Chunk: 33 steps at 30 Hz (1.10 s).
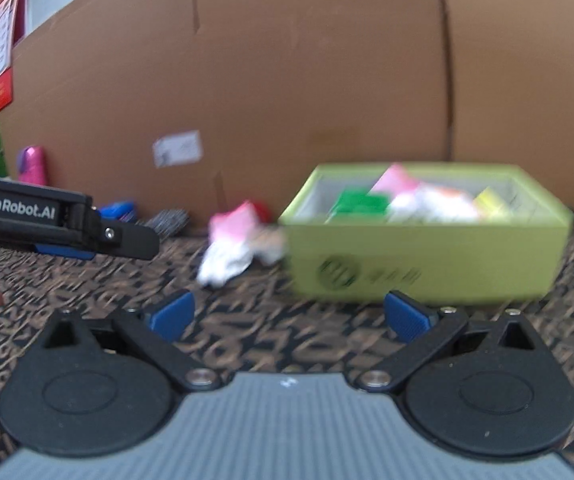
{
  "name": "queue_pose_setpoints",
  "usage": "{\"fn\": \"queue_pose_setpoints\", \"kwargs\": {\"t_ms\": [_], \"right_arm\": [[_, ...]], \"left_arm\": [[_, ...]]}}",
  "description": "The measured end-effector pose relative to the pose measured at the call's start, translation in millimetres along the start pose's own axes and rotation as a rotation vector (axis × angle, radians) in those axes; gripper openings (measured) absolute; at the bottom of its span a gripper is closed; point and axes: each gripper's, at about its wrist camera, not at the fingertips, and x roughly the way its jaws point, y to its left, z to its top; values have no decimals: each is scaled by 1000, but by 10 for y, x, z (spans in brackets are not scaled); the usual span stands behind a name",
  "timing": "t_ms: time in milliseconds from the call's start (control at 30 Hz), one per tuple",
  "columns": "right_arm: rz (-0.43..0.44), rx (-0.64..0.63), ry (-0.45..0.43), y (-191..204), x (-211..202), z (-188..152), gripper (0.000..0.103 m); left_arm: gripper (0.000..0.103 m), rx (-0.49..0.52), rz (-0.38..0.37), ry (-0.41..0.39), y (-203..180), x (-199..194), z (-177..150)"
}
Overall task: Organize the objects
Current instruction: 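Move both open tools back toward the pink-cuffed glove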
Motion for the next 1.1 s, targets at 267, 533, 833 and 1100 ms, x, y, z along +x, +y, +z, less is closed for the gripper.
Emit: {"fn": "queue_pose_setpoints", "kwargs": {"t_ms": [267,533,833,1100], "right_arm": [[61,-19,130,409,293,-227,103],[69,-64,117,692,580,-23,103],[67,-85,138,835,983,103,102],[40,-124,137,879,1456,240,92]], "left_arm": [[90,-72,107,51,558,32,-300],[90,-115,137,43,942,54,-251],[90,-41,155,47,1163,295,29],[90,-7,159,11,1356,597,375]]}}
